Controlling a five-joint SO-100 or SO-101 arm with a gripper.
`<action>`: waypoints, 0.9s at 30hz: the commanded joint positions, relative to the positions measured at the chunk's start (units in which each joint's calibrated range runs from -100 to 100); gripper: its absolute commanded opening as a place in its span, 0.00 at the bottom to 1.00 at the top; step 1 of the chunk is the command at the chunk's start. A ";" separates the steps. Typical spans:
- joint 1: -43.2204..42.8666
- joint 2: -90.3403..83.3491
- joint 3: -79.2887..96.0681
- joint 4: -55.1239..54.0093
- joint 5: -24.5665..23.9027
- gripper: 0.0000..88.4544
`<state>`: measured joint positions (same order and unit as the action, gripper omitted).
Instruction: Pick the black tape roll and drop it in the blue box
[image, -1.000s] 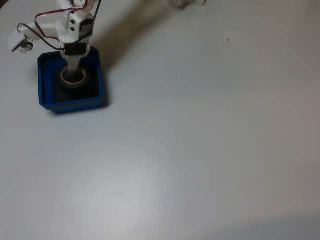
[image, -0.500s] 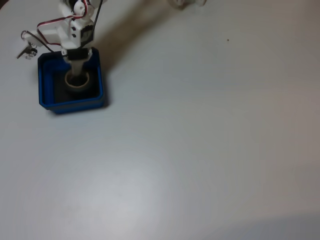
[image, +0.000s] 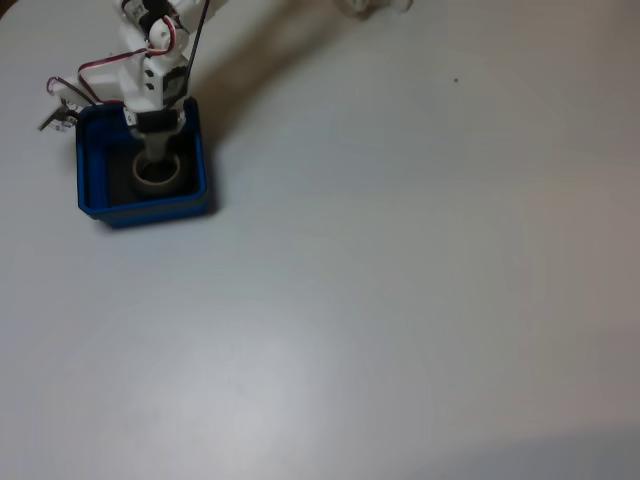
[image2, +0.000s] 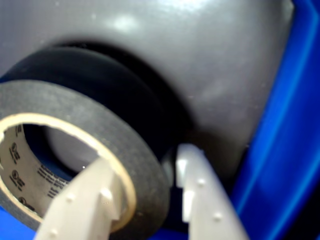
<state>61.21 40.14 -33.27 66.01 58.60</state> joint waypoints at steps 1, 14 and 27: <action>0.59 -1.01 -3.92 -1.08 0.32 0.02; 0.20 1.00 -4.10 -1.08 0.32 0.02; 0.20 0.58 -4.28 -1.08 0.40 0.02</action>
<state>61.11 41.83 -33.90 65.76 58.60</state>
